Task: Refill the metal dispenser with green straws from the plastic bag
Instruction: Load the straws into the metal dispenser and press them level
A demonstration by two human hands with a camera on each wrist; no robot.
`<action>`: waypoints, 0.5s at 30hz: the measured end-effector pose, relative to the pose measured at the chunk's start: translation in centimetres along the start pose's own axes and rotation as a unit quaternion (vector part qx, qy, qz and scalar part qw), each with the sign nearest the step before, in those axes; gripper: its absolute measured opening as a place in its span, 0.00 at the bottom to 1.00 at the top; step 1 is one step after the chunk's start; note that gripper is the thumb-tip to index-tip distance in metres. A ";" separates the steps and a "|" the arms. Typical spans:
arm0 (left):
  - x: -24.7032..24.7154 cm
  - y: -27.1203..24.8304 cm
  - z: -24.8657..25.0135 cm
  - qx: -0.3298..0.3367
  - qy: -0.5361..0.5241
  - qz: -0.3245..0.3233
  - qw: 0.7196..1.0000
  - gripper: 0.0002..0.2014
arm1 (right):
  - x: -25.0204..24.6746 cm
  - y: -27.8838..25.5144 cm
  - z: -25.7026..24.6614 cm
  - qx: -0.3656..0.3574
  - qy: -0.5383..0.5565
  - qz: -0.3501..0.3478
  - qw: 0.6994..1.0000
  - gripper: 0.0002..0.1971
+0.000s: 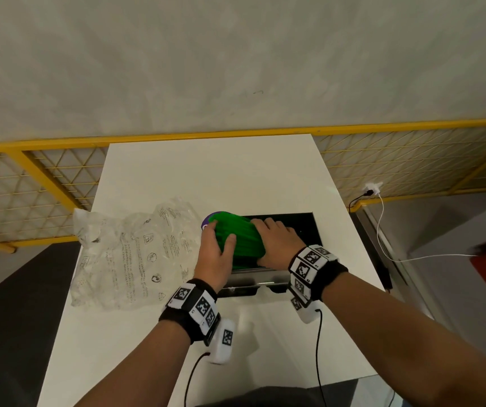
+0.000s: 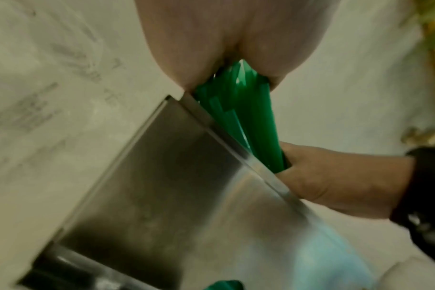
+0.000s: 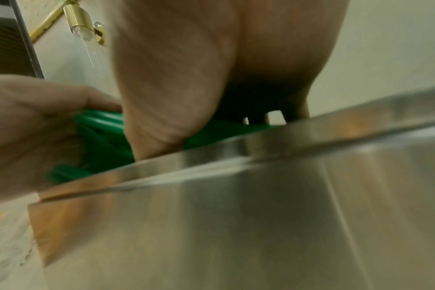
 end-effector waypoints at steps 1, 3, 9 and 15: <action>-0.2 0.0 -0.2 0.008 0.034 0.003 0.999 0.28 | 0.4 0.1 0.1 0.005 0.003 -0.016 1.000 0.47; -1.0 -0.6 0.1 0.032 0.051 0.024 0.998 0.35 | 0.6 0.1 0.5 0.006 0.018 -0.035 0.999 0.47; 1.2 -0.5 0.6 0.074 0.229 -0.041 0.970 0.35 | 0.4 -0.4 1.3 -0.027 0.133 -0.041 0.990 0.53; -2.0 -1.4 3.7 0.168 0.235 -0.002 0.957 0.29 | -2.8 -4.2 3.2 -0.043 0.208 0.124 0.969 0.32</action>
Point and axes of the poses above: each hand's wrist, its own y-axis towards the middle knuckle, its own x-axis out of the palm, z = x × y, the point moved 9 cm from there along y, towards the middle knuckle, and after that the axes turned 13 degrees about -x, right-handed, at the moved point
